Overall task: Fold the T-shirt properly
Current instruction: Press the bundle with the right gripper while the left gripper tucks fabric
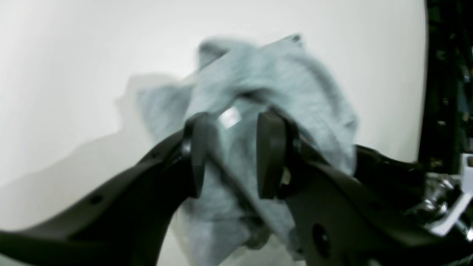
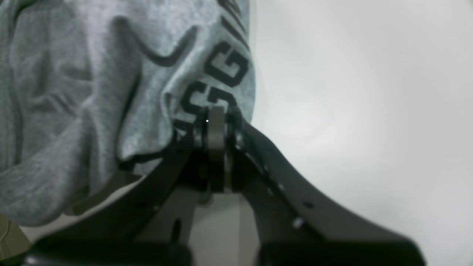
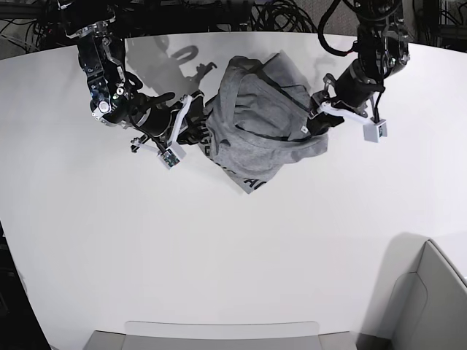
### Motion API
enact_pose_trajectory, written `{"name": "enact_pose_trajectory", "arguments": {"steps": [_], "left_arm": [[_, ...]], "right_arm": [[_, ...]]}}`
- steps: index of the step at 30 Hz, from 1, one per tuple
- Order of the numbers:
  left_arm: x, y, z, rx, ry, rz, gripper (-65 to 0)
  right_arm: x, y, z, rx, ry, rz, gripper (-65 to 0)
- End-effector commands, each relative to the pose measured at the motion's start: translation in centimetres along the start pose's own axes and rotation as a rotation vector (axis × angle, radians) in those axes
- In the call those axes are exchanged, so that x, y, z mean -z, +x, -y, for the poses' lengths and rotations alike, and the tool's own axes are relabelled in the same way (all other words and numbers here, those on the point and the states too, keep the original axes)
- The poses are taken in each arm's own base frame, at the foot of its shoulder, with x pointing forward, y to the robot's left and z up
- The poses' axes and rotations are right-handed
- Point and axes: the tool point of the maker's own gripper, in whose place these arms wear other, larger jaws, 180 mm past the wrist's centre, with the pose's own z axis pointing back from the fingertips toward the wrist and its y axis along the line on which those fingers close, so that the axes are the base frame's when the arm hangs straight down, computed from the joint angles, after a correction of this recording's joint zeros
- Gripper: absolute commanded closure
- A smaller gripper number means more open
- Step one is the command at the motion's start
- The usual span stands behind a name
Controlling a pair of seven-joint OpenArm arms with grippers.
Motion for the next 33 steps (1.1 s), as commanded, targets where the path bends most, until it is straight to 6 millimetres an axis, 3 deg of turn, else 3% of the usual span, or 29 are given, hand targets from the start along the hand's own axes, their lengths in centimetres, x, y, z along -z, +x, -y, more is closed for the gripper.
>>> {"name": "enact_pose_trajectory", "arguments": {"steps": [1,6,18,22,29,33], "left_arm": [[-0.5,0.6,0.2,0.002,-0.009,0.029,-21.1],[-1.1,0.4,-1.3,-0.012,0.03,0.037,-21.1],[-0.3,1.1,-0.8,-0.014,0.014,0.043,-21.1],[0.6,-0.4,0.3,0.002,-0.013,-0.008,-21.2],[1.8,-0.4,0.5,-0.005,-0.021,-0.017,-21.0],[2.4,-0.2,0.5,-0.003,-0.022,-0.025,-11.1]], "right_arm": [[-0.3,1.4,0.3,-0.013,0.001,0.045,-2.1],[-0.3,1.3,0.3,-0.012,0.001,0.044,-2.1],[-0.3,1.5,0.3,-0.014,0.0,0.048,-2.1],[-0.3,1.4,0.2,-0.012,0.001,0.046,-2.1],[-0.3,1.4,0.2,-0.013,0.002,0.047,-2.1],[-0.3,1.4,0.2,-0.013,0.002,0.047,-2.1]]}}
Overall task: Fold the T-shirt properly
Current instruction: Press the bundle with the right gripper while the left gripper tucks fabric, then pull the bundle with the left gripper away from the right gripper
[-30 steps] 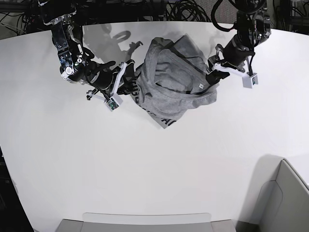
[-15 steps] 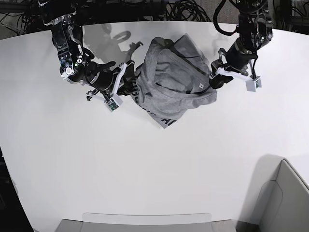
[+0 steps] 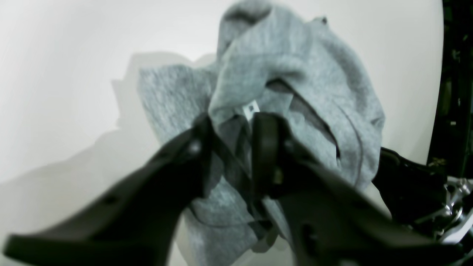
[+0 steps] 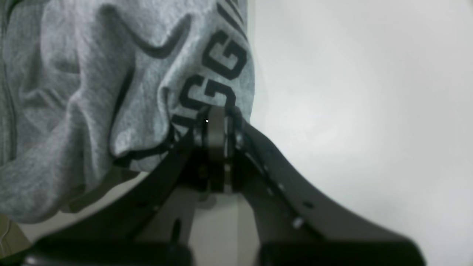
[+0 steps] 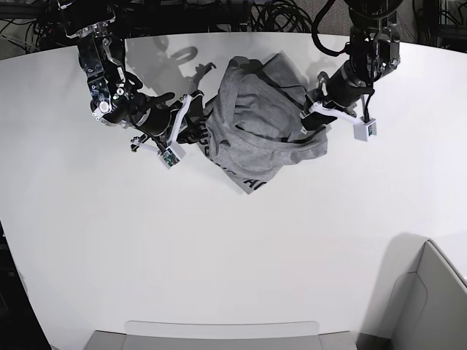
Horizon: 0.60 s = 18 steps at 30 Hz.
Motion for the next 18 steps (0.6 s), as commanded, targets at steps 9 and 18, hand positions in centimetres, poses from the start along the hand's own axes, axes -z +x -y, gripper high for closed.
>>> {"name": "enact_pose_trajectory", "arguments": {"steps": [9,18], "left_arm": [[0.3,1.8,-1.3,-0.023,0.025,0.041,0.0],[-3.6,6.3,-3.5,-0.043,0.083,0.205,0.0]], "right_arm": [[-0.4,1.5,0.2,-0.016,0.002,0.048,-2.1],[-0.8,1.6,1.3,0.002,-0.028,0.059,-2.1]]}}
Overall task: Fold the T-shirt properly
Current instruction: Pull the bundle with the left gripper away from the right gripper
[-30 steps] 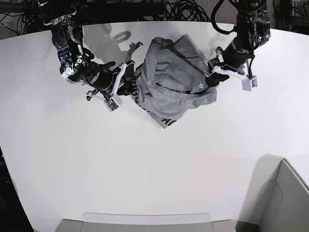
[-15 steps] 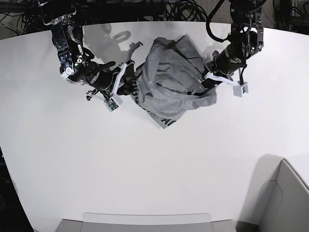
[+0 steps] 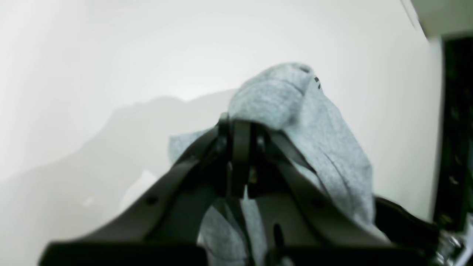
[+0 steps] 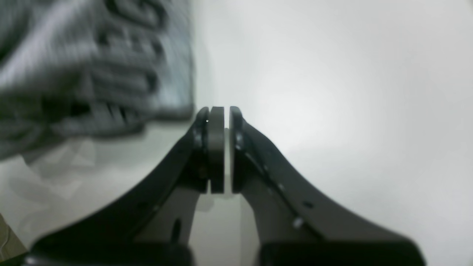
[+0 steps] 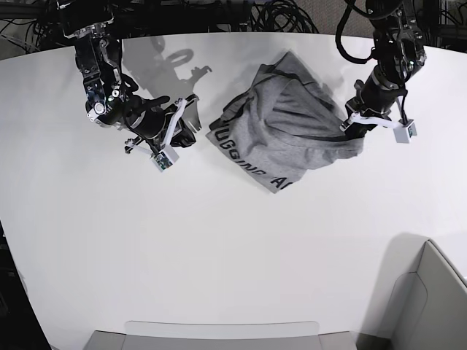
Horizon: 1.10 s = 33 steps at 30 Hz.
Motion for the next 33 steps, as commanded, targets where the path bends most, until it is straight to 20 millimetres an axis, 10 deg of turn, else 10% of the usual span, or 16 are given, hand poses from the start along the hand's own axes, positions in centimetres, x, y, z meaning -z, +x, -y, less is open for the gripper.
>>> {"name": "enact_pose_trajectory", "arguments": {"steps": [1,12,22,29,33], "left_arm": [[0.1,0.5,0.0,-0.001,-0.005,0.01,0.0],[2.1,-4.2,-5.0,-0.087,0.113,-0.148,0.0],[-2.0,1.2,-5.6,-0.163,0.128,0.086,-14.4],[-4.2,-0.3,-2.1,-0.162,0.017,0.033,-1.5],[-2.7,-3.2,3.4,-0.215,-0.173,-0.097,0.0]], "right_arm": [[-0.4,1.5,0.2,-0.014,0.002,0.05,-2.1],[-0.4,1.7,0.1,-0.017,0.003,0.053,-2.1],[-0.4,1.7,0.1,-0.017,0.003,0.053,-2.1],[-1.1,2.1,1.9,0.011,-0.044,0.077,-2.1],[-2.3,2.7,4.5,0.048,-0.113,0.108,-2.1]]}}
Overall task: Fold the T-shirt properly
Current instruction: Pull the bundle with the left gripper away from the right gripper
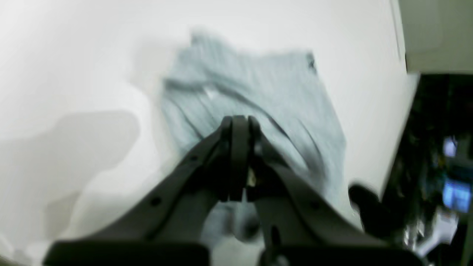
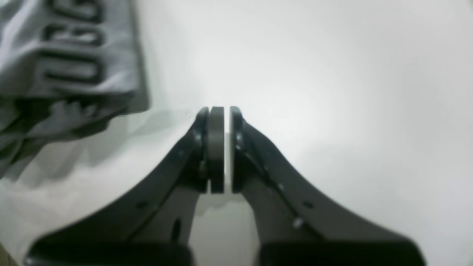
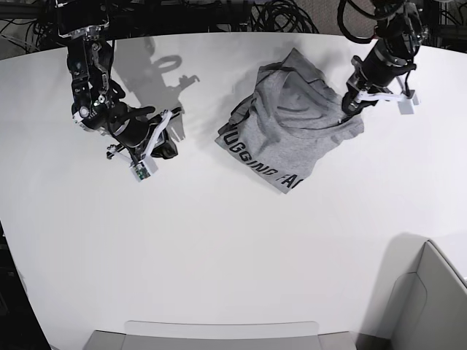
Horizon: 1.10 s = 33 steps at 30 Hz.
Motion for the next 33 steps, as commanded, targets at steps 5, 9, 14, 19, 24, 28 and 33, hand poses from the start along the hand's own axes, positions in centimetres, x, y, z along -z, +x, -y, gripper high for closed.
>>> {"name": "enact_pose_trajectory", "arguments": {"steps": [5,9,14,19,24,28,33], "left_arm": [[3.1,-3.5,5.2,0.148,-0.093,-0.101,0.0],[4.5,-7.7,5.1,0.294,-0.043,-0.202,0.0],[4.4,-10.8,1.3,0.449,0.092,-0.284,0.0],[2.1,-9.0,-3.9,0.5,0.232,-0.292,0.0],[2.3,-5.6,-6.3,0.524,0.312,-0.251,0.0],[4.6,-2.0,-6.8,0.547,0.349,-0.224,0.0],[7.9,3.7,-5.6,0.55,0.366,-0.143,0.0]], "right_arm": [[-1.2,2.6,2.0,-0.007,-0.046,0.082,-2.1],[-1.2,2.6,2.1,-0.006,-0.048,0.082,-2.1],[-1.2,2.4,2.1,-0.005,-0.046,0.076,-2.1],[-1.2,2.5,2.2,-0.008,-0.049,0.077,-2.1],[-1.1,2.6,2.0,-0.006,-0.043,0.081,-2.1],[-0.9,2.7,1.4,-0.004,-0.03,0.086,-2.1],[-1.2,2.6,0.9,-0.013,-0.024,0.09,-2.1]]}}
